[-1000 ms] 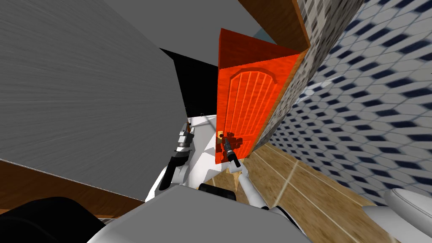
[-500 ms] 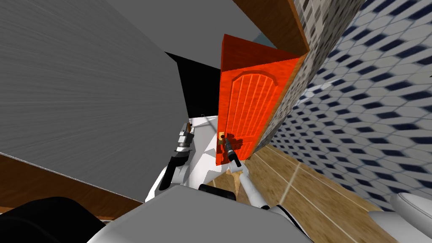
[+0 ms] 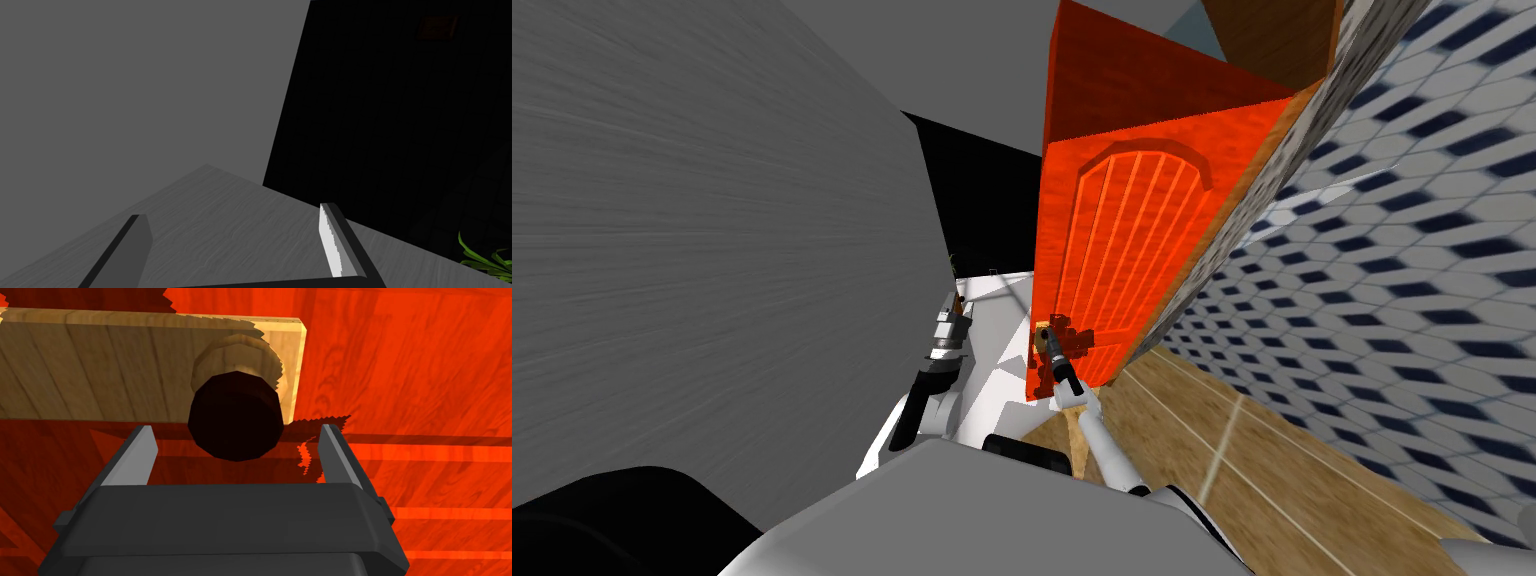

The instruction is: Push the door open

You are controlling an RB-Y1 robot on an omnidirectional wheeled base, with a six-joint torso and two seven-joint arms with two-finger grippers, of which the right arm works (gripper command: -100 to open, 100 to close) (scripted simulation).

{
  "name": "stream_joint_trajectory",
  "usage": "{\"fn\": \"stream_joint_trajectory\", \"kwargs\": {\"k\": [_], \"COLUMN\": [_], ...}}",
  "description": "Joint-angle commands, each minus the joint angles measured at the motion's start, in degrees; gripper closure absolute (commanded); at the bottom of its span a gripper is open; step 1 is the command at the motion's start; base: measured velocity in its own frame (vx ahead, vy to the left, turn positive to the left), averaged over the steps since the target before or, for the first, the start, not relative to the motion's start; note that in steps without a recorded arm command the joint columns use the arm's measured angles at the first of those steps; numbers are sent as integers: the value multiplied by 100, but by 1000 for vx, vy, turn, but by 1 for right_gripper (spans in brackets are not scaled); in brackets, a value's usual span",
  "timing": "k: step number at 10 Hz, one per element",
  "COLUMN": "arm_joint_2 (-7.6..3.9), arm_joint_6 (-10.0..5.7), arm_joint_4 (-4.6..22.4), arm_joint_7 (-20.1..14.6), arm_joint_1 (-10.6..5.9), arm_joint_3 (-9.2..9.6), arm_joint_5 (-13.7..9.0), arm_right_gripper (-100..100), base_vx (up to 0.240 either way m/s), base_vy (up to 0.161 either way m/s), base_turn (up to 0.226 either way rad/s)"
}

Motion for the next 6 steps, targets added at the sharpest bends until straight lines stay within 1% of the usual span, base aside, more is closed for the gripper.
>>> {"fn": "stream_joint_trajectory", "kwargs": {"k": [1, 2, 3, 6], "arm_joint_2": [87, 51, 51, 51], "arm_joint_6": [-20, -12, -12, -12], "arm_joint_4": [22, 11, 11, 11], "arm_joint_7": [1, 2, 2, 2], "arm_joint_1": [-10, -1, -1, -1], "arm_joint_3": [-19, -11, -11, -11], "arm_joint_5": [-1, 0, 0, 0], "arm_right_gripper": [-100, -100, 100, 100], "base_vx": [169, 75, -12, -20], "base_vy": [77, 42, -8, -12], "base_turn": [21, -1, -2, 4]}}
